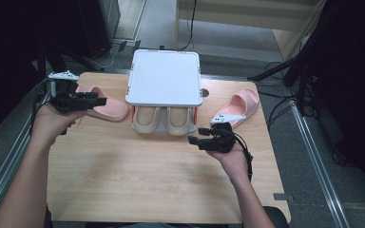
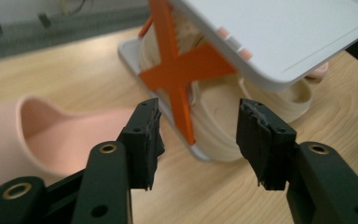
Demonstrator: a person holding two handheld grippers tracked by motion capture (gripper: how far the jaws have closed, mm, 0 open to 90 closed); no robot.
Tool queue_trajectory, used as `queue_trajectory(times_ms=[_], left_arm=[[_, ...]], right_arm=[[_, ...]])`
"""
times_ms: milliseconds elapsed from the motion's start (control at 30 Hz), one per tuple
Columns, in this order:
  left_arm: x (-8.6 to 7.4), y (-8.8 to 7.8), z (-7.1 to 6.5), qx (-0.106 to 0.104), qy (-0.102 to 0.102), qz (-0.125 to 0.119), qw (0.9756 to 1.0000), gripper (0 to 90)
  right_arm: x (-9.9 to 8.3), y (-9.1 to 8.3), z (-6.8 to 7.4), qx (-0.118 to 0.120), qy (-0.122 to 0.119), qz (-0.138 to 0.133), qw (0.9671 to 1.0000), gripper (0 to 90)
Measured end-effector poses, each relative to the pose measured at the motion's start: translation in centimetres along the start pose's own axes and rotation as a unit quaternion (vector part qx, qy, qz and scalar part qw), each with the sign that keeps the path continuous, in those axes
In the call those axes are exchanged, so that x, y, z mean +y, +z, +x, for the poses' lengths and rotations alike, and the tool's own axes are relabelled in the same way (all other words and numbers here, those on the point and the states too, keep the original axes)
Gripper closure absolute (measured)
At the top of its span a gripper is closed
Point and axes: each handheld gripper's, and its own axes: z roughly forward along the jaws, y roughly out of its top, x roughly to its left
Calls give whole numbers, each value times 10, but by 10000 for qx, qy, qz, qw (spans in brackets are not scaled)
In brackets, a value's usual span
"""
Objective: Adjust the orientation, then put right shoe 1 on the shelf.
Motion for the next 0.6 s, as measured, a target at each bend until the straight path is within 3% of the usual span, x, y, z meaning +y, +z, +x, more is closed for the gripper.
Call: queue_trajectory(times_ms=[100,133,200,300,333,467,567,600], left_arm=[[-9,5,8,12,-37,-39,10000,542],[-12,8,12,23,-141,-38,9999,564],[-17,12,18,106,-347,-28,9993,626],[-22,19,23,281,-409,-3,9988,705],[-23,22,24,371,-445,13,9983,727],[-27,34,30,386,-624,145,9972,776],[-30,43,34,621,-490,304,9964,837],[-31,46,37,628,-532,359,9960,855]], right_arm=[[0,-2,-3,21,32,-51,10000,432],[0,-3,-4,23,16,-48,10000,431],[0,-4,-4,-11,-108,29,9999,425],[-2,-7,-7,-65,-314,96,9994,418],[-3,-8,-9,-100,-309,123,9994,418],[-7,-12,-17,-170,-196,128,9996,418],[-7,-14,-20,-205,-126,89,9997,425],[-8,-14,-21,-203,-113,90,9997,428]])
